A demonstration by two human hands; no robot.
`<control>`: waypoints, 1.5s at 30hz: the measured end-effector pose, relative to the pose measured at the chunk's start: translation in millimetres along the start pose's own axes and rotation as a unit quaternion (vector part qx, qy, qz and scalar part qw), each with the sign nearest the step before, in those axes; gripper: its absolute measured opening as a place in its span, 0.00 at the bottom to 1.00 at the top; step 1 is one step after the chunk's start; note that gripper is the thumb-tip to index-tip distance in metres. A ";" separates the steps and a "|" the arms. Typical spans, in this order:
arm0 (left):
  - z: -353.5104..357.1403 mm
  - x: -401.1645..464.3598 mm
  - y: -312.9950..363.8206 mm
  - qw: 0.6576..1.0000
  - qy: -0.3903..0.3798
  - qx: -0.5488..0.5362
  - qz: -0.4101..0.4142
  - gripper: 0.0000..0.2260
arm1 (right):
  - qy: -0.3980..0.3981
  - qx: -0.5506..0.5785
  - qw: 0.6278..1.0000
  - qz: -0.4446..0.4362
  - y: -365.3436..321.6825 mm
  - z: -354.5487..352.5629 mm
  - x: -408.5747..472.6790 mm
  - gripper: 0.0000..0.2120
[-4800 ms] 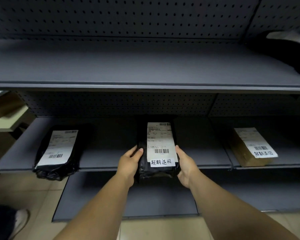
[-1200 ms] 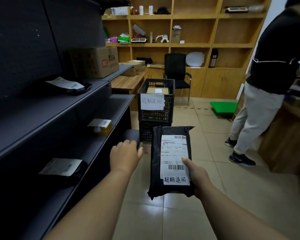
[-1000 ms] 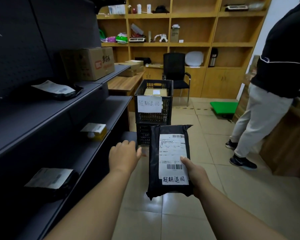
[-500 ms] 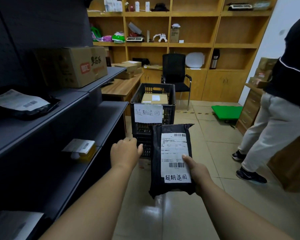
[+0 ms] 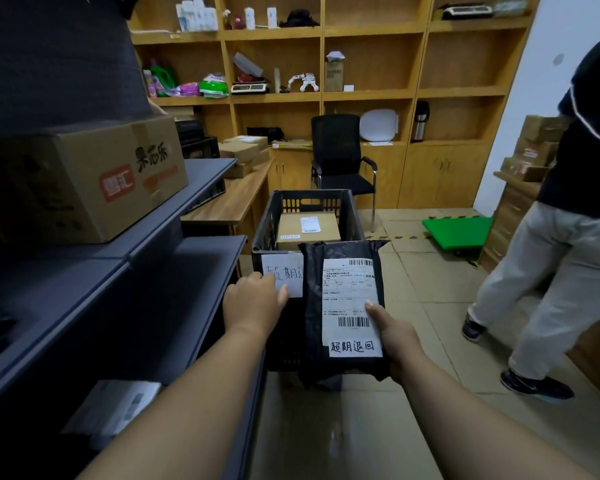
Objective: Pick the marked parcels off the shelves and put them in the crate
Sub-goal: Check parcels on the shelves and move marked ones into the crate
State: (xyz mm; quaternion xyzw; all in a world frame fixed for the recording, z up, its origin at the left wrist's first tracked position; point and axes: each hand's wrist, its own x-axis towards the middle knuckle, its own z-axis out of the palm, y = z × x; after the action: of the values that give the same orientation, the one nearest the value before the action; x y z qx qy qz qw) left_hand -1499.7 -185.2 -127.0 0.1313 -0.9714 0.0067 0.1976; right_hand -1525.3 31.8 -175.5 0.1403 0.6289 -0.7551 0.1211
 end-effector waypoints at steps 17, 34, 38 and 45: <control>63.9 196.1 25.0 0.996 0.032 -0.065 -0.059 0.16 | -0.050 -0.010 0.998 -0.042 -102.0 55.7 187.3 0.14; 132.7 347.0 65.8 0.941 -0.023 -0.272 -0.202 0.15 | -0.081 -0.013 0.996 -0.015 -156.1 99.2 369.5 0.15; 153.5 365.2 68.6 0.908 -0.072 -0.336 -0.238 0.14 | -0.077 -0.021 0.997 0.000 -154.2 108.2 397.7 0.16; 194.2 405.7 66.8 0.738 -0.134 -0.565 -0.344 0.11 | -0.070 -0.031 0.997 0.025 -151.5 130.0 445.9 0.15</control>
State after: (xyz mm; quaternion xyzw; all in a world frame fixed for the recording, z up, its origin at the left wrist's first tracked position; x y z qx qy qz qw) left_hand -1951.1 -235.7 -147.0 0.3206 -0.7022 -0.6290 0.0926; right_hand -2002.7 -71.7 -177.1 0.0989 0.6385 -0.7398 0.1875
